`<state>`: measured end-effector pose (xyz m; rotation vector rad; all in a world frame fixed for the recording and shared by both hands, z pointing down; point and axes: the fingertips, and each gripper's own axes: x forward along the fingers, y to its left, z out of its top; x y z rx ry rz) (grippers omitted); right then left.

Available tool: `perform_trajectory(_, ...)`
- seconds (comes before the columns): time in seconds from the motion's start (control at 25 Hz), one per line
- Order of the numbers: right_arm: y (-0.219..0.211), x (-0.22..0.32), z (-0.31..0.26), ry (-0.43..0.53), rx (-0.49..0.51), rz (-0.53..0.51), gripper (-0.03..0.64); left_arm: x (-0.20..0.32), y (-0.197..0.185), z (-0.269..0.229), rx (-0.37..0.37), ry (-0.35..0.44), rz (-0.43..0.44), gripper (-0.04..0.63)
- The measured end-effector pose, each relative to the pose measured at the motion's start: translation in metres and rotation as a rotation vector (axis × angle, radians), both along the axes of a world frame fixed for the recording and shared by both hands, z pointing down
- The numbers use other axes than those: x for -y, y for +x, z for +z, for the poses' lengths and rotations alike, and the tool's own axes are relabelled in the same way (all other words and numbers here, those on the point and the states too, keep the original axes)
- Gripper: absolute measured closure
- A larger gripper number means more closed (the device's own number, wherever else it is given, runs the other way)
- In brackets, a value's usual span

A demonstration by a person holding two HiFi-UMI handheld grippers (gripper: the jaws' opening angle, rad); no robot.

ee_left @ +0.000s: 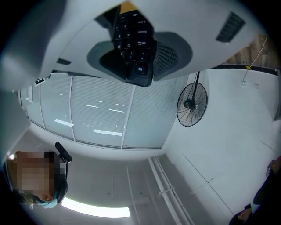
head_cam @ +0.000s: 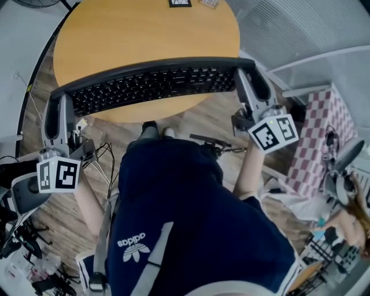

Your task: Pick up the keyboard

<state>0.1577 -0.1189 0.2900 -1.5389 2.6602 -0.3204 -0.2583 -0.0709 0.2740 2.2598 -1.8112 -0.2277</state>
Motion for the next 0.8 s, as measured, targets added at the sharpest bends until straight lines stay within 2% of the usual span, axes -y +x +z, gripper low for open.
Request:
perform_trajectory(0.24,0.008,-0.019,-0.006,0.017,-0.011,0.004,0.446,-0.019,0.007,-0.002,-0.004,0.018,-0.001,0.407)
perform_trajectory(0.48,0.039,-0.037,-0.005,0.036,0.010,0.011,0.446,-0.035,0.038,-0.006,0.006,0.043,-0.005,0.407)
perform_trajectory(0.8,0.041,-0.041,-0.005,0.024,0.012,0.019,0.446,-0.034,0.038,-0.010,0.012,0.050,0.004,0.407)
